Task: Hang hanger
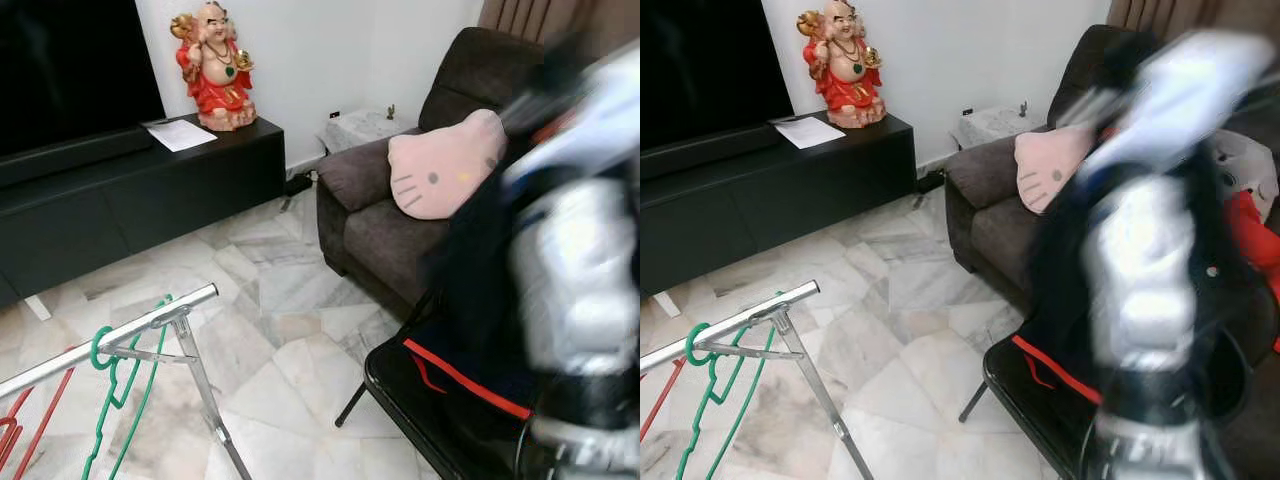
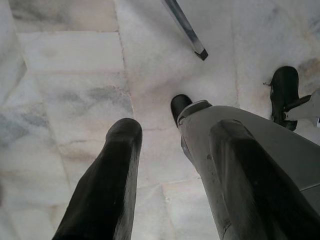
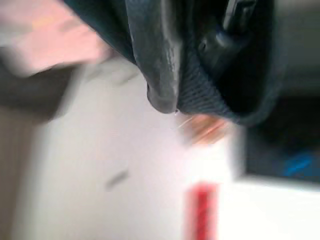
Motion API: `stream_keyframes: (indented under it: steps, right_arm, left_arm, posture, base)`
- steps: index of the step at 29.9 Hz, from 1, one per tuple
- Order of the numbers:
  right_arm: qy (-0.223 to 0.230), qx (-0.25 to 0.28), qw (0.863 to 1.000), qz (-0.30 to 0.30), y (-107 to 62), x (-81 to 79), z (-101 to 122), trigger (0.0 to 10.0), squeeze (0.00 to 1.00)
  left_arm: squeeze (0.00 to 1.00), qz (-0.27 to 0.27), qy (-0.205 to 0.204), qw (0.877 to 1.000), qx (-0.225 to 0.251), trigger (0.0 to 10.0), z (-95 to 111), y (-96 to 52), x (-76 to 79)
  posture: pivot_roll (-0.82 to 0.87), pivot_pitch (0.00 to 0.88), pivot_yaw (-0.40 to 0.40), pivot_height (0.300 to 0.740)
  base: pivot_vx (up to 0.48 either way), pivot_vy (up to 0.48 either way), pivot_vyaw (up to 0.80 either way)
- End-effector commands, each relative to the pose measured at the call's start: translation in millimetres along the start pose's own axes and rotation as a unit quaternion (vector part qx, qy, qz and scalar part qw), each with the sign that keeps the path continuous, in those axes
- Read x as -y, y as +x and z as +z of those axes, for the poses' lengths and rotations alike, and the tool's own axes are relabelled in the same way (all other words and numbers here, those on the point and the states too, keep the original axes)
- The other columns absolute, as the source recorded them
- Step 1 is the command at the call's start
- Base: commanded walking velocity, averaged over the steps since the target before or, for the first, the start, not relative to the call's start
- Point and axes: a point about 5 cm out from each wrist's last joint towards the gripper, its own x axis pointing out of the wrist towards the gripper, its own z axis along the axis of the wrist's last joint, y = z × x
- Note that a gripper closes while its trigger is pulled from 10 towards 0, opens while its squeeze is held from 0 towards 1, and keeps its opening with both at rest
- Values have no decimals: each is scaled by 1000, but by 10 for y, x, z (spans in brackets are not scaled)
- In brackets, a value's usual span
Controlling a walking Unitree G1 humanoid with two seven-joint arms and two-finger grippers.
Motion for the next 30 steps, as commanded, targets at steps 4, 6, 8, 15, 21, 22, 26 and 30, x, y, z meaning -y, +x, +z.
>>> stream_keyframes:
  steps: [4,6,8,15,21,22,26,30]
  right_arm:
    - [29,-51,994,92,-173,-179,-218,0,0]
    - [-8,-135,990,34,-240,-32,-646,0,0]
    - [-8,-151,988,20,-266,0,-729,0,0]
    - [44,-196,979,-33,-450,10,-1091,10000,0]
    - [55,-192,979,-43,-501,11,-1116,10000,0]
    - [44,-190,980,-45,-503,20,-1133,10000,0]
    - [32,-185,981,-42,-506,21,-1140,10000,0]
    - [25,-180,983,-37,-511,22,-1135,10000,0]
  left_arm:
    - [0,-2,7,1000,-21,10000,-105,-17,-2]
    - [0,-3,8,1000,-22,10000,-106,-17,-3]
    - [0,-3,8,1000,-22,10000,-106,-17,-2]
    - [0,0,5,1000,-22,10000,-112,-18,-6]
    - [0,3,5,1000,-23,10000,-117,-20,-18]
    - [0,3,6,1000,-23,10000,-116,-20,-19]
    - [0,3,6,1000,-23,10000,-116,-20,-18]
    - [0,2,7,1000,-23,10000,-117,-20,-12]
  posture:
    - [-66,8,-2,740]
    - [-61,6,-3,740]
    - [-61,6,-3,740]
    - [-41,7,-4,740]
    - [-38,7,-2,740]
    - [-37,6,-2,740]
    - [-32,1,-4,740]
    - [-35,0,-6,740]
  base:
    - [0,0,0]
    - [0,0,0]
    - [0,0,0]
    - [0,0,0]
    - [0,0,0]
    - [0,0,0]
    - [0,0,600]
    - [0,0,800]
